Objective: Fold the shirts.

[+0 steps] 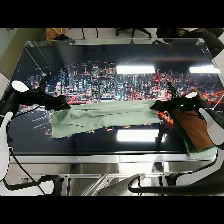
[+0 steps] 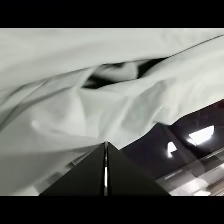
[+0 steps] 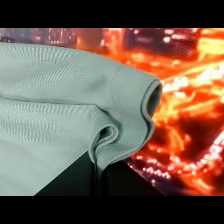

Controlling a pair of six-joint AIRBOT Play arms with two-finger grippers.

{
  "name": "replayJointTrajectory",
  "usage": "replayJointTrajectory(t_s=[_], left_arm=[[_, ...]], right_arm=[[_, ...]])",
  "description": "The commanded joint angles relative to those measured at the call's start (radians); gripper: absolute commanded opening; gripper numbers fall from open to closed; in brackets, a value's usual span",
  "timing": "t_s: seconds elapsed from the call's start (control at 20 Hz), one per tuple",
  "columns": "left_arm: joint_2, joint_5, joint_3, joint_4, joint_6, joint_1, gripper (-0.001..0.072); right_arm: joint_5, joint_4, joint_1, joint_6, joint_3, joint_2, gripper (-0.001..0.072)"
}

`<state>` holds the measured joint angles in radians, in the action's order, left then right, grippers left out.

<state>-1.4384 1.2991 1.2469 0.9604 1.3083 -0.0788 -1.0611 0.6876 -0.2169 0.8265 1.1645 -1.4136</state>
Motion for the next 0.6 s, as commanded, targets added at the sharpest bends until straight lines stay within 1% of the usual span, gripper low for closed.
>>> replayJointTrajectory(t_s=[0.0, 0.1, 0.15, 0.2, 0.35, 0.45, 0.55], left_arm=[[0.006, -0.112, 0.001, -0.018, 0.002, 0.093, 0.0012], [0.006, -0.195, 0.002, -0.017, 0.002, 0.152, 0.0012], [0.006, -0.205, 0.001, 0.0, 0.002, 0.172, 0.0013], [0.006, -0.19, 0.001, 0.041, 0.008, 0.184, 0.0013], [0.007, -0.12, 0.001, 0.201, 0.087, 0.178, 0.0013], [0.007, -0.081, 0.001, 0.222, 0.094, 0.138, 0.0012], [0.007, -0.039, 0.001, 0.227, 0.083, 0.08, 0.0012]], right_arm=[[-0.066, -0.048, 0.006, -0.026, 0.023, 0.032, 0.0017], [-0.119, -0.049, -0.009, -0.014, 0.043, 0.091, 0.0016], [-0.137, -0.048, -0.02, -0.011, 0.049, 0.126, 0.0016], [-0.145, -0.044, -0.031, -0.01, 0.05, 0.156, 0.0016], [-0.18, -0.028, -0.065, 0.012, 0.05, 0.193, 0.0016], [-0.197, -0.021, -0.072, 0.013, 0.049, 0.19, 0.0016], [-0.196, -0.014, -0.072, 0.014, 0.049, 0.19, 0.0016]])
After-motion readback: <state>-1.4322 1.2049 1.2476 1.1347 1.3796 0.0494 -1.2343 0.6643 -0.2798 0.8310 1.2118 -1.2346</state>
